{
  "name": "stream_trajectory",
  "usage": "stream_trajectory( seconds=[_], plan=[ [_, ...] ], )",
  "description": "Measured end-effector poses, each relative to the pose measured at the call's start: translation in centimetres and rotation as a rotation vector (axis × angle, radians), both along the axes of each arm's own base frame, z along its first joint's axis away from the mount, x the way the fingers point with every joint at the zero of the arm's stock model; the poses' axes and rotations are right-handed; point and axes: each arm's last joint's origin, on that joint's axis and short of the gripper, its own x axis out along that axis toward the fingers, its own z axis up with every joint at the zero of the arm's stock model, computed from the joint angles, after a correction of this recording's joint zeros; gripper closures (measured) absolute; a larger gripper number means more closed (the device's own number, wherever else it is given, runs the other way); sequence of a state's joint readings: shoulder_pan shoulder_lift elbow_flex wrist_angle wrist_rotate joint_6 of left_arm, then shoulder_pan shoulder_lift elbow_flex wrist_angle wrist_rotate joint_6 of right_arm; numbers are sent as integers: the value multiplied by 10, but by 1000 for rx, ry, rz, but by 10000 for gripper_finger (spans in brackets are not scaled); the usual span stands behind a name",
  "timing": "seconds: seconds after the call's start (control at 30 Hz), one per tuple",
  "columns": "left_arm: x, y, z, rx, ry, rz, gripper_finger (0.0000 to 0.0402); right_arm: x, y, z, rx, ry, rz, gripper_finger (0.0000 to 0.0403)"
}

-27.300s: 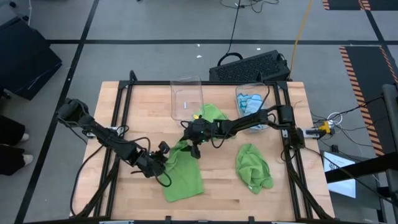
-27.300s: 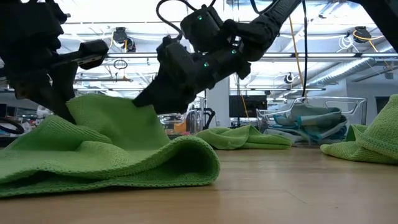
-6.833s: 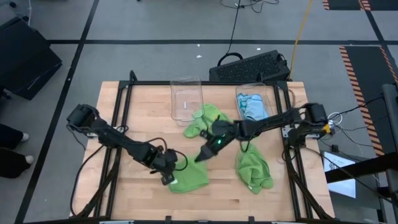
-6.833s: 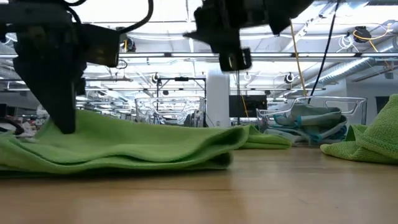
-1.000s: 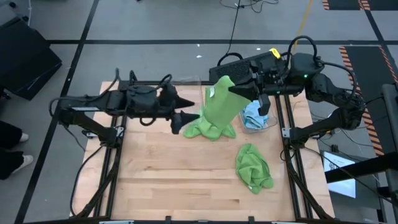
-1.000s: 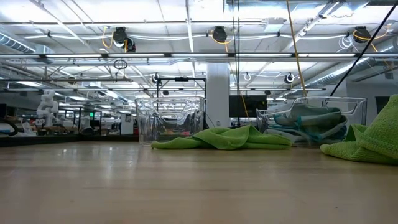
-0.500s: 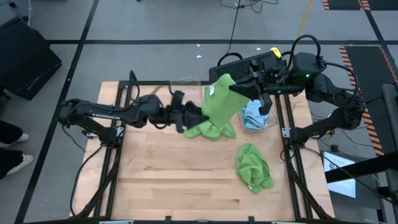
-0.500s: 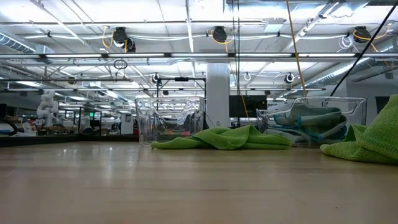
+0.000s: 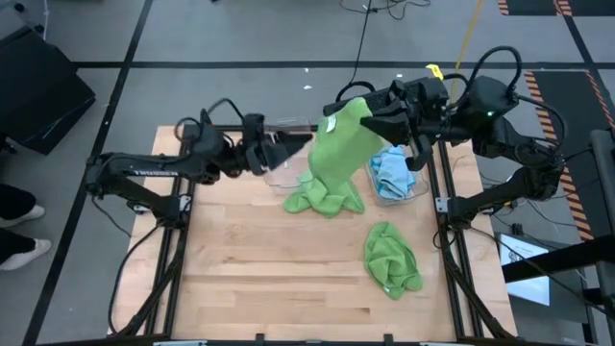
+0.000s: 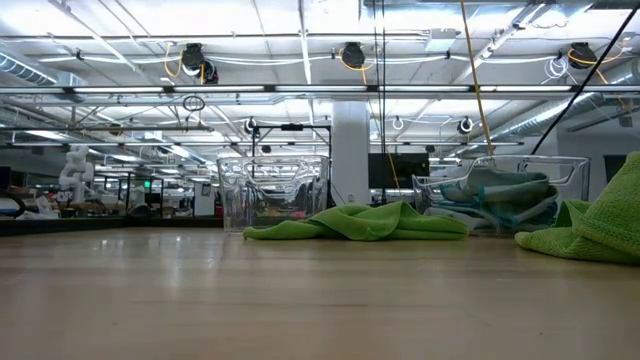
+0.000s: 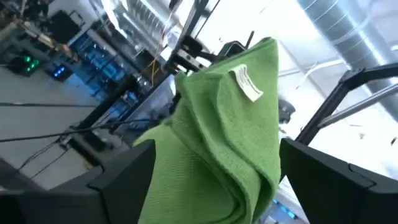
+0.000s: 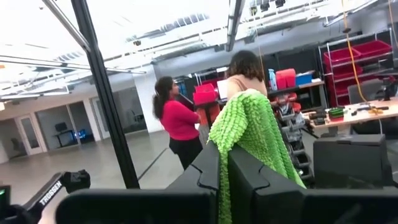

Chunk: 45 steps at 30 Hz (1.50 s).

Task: Fold microfiber towels
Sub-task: Fold the bottom left green microfiber towel

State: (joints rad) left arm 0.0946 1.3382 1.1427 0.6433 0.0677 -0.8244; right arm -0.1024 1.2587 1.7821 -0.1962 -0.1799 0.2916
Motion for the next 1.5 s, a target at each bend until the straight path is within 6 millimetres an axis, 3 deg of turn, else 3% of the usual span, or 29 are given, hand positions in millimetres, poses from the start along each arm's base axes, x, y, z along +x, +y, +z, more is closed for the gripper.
stream_trajectory(
  seconds=[0.33,0.5,0.73,0.93,1.23,1.5],
  plan=[
    [-63,24,18,66,208,122,51,3,-1,-1,16,6,-21,399],
    [-80,24,16,59,299,143,64,8,-3,-3,25,12,-52,399],
    [-75,18,28,16,139,15,66,25,-4,-5,21,-33,-51,399],
    [-60,22,7,50,241,8,66,36,-5,-6,19,-66,-18,399],
    [-36,24,-16,12,4,-132,66,42,-3,-7,18,-78,71,399],
    [-9,23,-35,-29,-25,-237,66,40,-2,0,-5,-153,93,399]
  ],
)
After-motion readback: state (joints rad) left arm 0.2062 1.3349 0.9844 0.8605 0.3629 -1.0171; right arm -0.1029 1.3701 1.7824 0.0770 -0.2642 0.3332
